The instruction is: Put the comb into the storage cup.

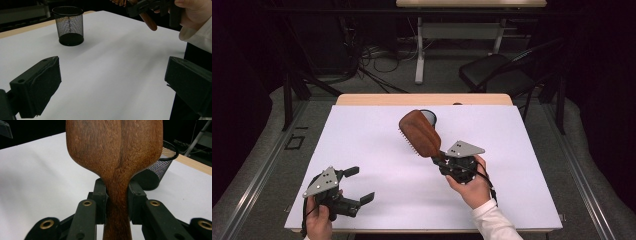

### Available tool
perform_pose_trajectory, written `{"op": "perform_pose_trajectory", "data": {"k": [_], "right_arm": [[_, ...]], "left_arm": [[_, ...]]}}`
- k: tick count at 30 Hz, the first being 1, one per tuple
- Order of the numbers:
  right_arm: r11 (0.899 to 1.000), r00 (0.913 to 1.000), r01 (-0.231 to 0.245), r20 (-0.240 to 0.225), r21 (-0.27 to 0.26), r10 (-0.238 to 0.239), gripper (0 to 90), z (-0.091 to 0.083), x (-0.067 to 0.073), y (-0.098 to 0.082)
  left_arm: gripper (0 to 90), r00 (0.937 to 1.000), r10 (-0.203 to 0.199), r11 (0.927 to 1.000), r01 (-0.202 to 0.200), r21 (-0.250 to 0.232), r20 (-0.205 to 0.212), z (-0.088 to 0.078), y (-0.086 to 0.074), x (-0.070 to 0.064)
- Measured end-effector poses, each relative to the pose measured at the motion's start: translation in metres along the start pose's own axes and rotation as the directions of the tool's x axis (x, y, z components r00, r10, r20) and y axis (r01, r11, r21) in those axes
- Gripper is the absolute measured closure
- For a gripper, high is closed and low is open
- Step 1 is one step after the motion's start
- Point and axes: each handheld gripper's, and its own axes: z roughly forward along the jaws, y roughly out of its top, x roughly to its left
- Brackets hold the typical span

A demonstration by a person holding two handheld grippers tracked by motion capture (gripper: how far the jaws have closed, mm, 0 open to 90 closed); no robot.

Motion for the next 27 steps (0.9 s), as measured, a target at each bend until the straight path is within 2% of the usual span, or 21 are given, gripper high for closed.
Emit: {"op": "perform_pose_trajectory", "data": {"k": [6,9,15,19,21,24,27], "right_arm": [[1.0,0.9999,0.009,-0.01,0.0,-0.009,72.1,0.003,0.005,-0.002],[1.0,0.9999,0.008,-0.012,0.002,-0.008,72.1,0.004,0.006,-0.003],[1.0,0.9998,0.012,-0.016,-0.008,-0.012,72.1,0.002,0.008,-0.003],[1.0,0.9998,0.013,-0.014,-0.021,-0.013,72.1,0.0,0.008,-0.003],[1.0,0.9998,0.013,-0.014,-0.026,-0.013,72.1,0.0,0.008,-0.002],[0.999,0.9997,0.012,-0.018,-0.031,-0.013,72.1,-0.001,0.009,-0.002],[0.999,0.9997,0.012,-0.021,-0.035,-0.012,72.0,-0.001,0.011,-0.001]], "left_arm": [[0.6,1.0,-0.006,1.0,0.006,0.008,0.003,0.0,0.0,0.001],[0.6,0.9999,-0.009,0.9999,0.009,0.01,-0.012,0.001,-0.001,0.001],[0.6,0.9996,-0.028,0.9996,0.028,0.005,-0.001,0.003,0.0,0.003],[0.5,0.9987,-0.05,0.9987,0.05,0.006,0.003,0.005,0.002,0.003],[0.5,0.9972,-0.075,0.9972,0.075,0.001,-0.003,0.007,0.003,0.004],[0.5,0.9943,-0.106,0.9944,0.106,0.003,0.015,0.01,0.005,0.008],[0.5,0.9927,-0.12,0.9928,0.12,0.01,0.016,0.012,0.006,0.009]]}}
